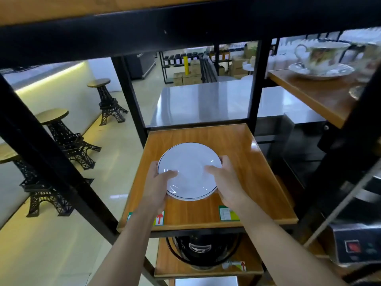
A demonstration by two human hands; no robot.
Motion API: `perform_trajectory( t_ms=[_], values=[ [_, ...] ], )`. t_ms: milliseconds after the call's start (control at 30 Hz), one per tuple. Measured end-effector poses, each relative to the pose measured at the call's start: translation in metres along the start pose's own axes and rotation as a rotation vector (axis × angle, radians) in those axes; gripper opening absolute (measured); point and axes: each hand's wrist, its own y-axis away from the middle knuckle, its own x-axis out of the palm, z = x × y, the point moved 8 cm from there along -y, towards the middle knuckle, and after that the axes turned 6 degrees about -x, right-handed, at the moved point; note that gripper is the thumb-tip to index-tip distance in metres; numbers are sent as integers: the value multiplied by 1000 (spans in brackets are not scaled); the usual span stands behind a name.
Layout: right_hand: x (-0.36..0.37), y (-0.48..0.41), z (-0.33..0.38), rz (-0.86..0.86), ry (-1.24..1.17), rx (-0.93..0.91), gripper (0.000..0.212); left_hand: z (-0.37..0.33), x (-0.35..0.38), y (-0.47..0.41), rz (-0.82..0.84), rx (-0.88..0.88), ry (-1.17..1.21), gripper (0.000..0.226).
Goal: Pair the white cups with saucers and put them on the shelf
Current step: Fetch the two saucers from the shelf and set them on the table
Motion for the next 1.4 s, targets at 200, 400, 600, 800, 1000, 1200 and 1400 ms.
perform_trajectory(
  t_ms=[200,400,600,800,1000,1200,1400],
  values=[
    [-17,77,17,-99,-29,-85,25,-1,0,65,76,30,14,28],
    [-59,184,20,-301,-103,-146,24,7,32,147,309,84,25,28],
    [-155,307,28,-628,-143,-186,20,36,126,237,604,49,-89,27],
    [-269,453,28,-982,-117,-264,27,88,236,367,908,-26,-164,29],
    [-377,623,4,-1248,-151,-251,21,167,340,529,1181,-143,-244,31],
    [-470,798,-32,-1516,-151,-224,23,262,413,701,1383,-272,-371,26],
    [-517,911,-65,-1714,-190,-189,23,333,456,811,1519,-323,-539,27]
  ],
)
